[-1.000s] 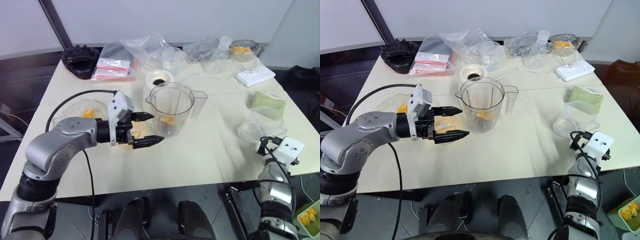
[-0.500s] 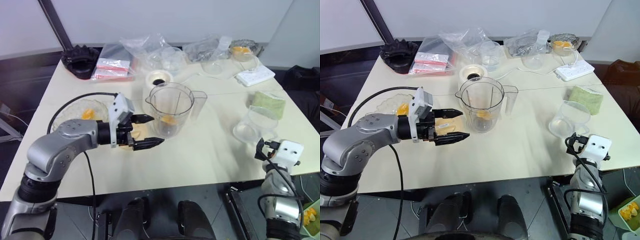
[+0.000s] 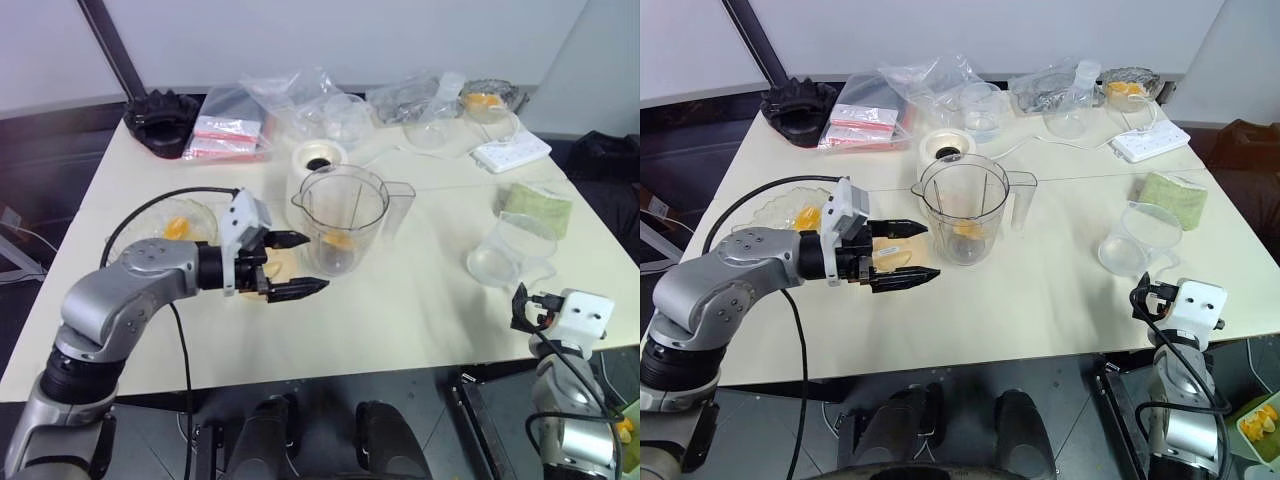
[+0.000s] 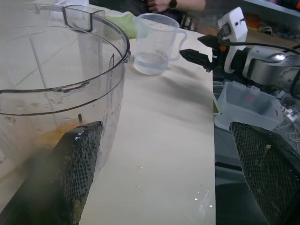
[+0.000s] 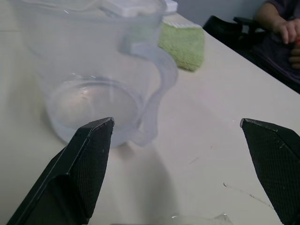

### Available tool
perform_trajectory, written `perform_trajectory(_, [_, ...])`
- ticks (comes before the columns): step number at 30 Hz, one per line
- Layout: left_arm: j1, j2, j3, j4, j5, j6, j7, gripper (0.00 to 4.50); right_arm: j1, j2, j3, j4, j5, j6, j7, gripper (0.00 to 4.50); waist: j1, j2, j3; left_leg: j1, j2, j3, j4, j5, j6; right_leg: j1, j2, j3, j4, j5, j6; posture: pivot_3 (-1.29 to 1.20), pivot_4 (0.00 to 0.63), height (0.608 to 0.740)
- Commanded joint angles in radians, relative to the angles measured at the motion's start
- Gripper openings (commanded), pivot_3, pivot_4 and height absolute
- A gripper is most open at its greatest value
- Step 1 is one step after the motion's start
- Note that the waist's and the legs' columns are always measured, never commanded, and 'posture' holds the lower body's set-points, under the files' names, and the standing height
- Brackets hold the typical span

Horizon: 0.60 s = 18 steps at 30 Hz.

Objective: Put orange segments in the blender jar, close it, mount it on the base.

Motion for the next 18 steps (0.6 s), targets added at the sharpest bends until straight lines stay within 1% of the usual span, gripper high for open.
perform_trajectory(1, [0.013,0.017,0.008,0.008,0.019,-0.024,-0.017,4.50,0.068,-0.025,0.000,-0.145,0.016,0.015,0.067,4.47,0.000,0.000,0.000,0.000,0.000,0.000,0.000,0.000,0.000,0.000,0.000,0.000,0.000,0.000,0.000,0.00,0.150,0.740])
perform_trajectory(3, [0.019,0.033,0.009,0.023,0.035,-0.032,-0.028,4.50,0.109,-0.050,0.006,-0.208,0.021,0.036,0.113,4.47,0.001,0.000,0.000,0.000,0.000,0.000,-0.001,0.000,0.000,0.000,0.000,0.000,0.000,0.000,0.000,0.00,0.150,0.740])
perform_trajectory(8, [0.023,0.103,0.011,0.124,0.115,-0.099,-0.095,4.50,0.234,-0.143,-0.113,-0.420,0.143,0.149,0.246,4.47,0.015,0.001,-0.001,-0.001,0.000,0.000,-0.005,0.000,0.000,-0.001,0.000,-0.001,-0.004,0.000,0.000,0.00,0.150,0.740])
perform_trajectory(11, [-0.014,0.131,-0.035,0.232,0.214,-0.191,-0.139,4.50,0.300,-0.194,-0.187,-0.496,0.218,0.221,0.318,4.47,0.028,0.001,-0.002,-0.001,0.000,0.000,-0.008,0.000,0.000,-0.001,0.000,-0.001,-0.008,0.000,-0.001,0.00,0.150,0.740])
perform_trajectory(14, [-0.083,0.123,-0.079,0.360,0.295,-0.277,-0.186,4.50,0.365,-0.241,-0.228,-0.551,0.270,0.278,0.399,4.47,0.043,0.001,-0.002,-0.001,0.000,0.001,-0.009,0.000,0.000,0.000,-0.001,-0.002,-0.011,0.000,-0.001,0.00,0.150,0.740])
perform_trajectory(17, [-0.157,0.116,-0.157,0.496,0.417,-0.378,-0.222,4.50,0.433,-0.284,-0.272,-0.604,0.352,0.323,0.501,4.47,0.053,0.001,-0.002,-0.002,0.000,0.001,-0.010,-0.001,0.000,0.000,-0.001,-0.002,-0.013,0.000,-0.001,0.00,0.150,0.740])
perform_trajectory(18, [-0.181,0.114,-0.192,0.539,0.467,-0.412,-0.229,4.50,0.434,-0.290,-0.288,-0.617,0.375,0.321,0.521,4.47,0.055,0.001,-0.002,-0.002,0.000,0.001,-0.010,-0.001,0.000,0.000,-0.001,-0.002,-0.014,0.000,-0.001,0.00,0.150,0.740])
